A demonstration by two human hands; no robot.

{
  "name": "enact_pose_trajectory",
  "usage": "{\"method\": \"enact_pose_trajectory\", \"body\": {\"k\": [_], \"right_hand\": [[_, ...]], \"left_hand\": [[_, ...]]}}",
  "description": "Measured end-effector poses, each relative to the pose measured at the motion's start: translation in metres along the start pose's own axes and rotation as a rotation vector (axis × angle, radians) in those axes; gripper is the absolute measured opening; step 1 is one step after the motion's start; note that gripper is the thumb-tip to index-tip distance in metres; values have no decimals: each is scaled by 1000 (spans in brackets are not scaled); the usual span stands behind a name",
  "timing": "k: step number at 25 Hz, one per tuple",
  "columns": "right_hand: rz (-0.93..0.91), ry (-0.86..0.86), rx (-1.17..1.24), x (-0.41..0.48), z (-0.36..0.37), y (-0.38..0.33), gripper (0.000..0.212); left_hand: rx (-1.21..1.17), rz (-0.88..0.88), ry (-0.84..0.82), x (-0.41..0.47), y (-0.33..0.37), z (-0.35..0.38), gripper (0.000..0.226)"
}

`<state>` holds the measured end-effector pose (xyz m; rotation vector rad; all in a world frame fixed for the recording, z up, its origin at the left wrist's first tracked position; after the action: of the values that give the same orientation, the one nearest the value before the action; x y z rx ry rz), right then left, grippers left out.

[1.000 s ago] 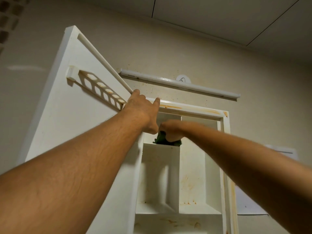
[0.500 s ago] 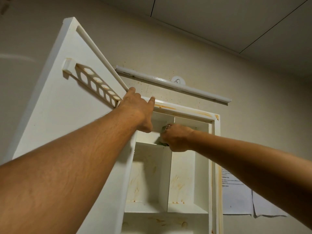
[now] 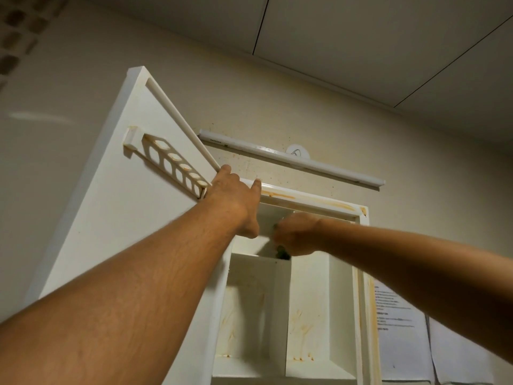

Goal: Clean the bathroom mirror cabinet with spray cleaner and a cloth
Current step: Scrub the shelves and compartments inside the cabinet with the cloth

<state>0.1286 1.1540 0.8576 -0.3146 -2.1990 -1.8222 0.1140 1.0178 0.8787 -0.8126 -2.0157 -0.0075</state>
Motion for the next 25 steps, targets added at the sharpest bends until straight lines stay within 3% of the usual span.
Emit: {"method": "enact_pose_trajectory", "body": {"k": [3, 5, 10, 14, 16, 21, 25], "right_hand": [[116, 65, -57, 12, -1, 4, 22], [177, 0, -41, 22, 2, -11, 25], [-16, -20, -6, 13, 3, -8, 19], [130, 108, -45, 21, 8, 2, 23], [174, 73, -8, 29, 8, -9, 22], [-39, -44, 53, 8, 6, -6, 18], [49, 95, 51, 7, -4, 16, 19]], "left_hand": [[5, 5, 2, 1, -1, 0, 100], [9, 7, 1, 0, 0, 0, 99], [10, 5, -2, 0, -1, 0, 99], [31, 12, 11, -1, -1, 1, 99], [29, 12, 1, -1, -1, 1, 99], [29, 9, 1, -2, -1, -1, 101], [35, 11, 3, 0, -2, 1, 101]]}}
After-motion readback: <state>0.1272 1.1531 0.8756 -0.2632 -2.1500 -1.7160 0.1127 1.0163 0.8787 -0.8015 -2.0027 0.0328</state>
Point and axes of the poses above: each hand's wrist, its own x-axis towards the middle knuckle, its own z-axis out of the palm, y = z × x, the point moved 5 cm from there along x, towards the middle knuckle, and after that the axes turned 15 degrees about -x, right-handed, at the moved point
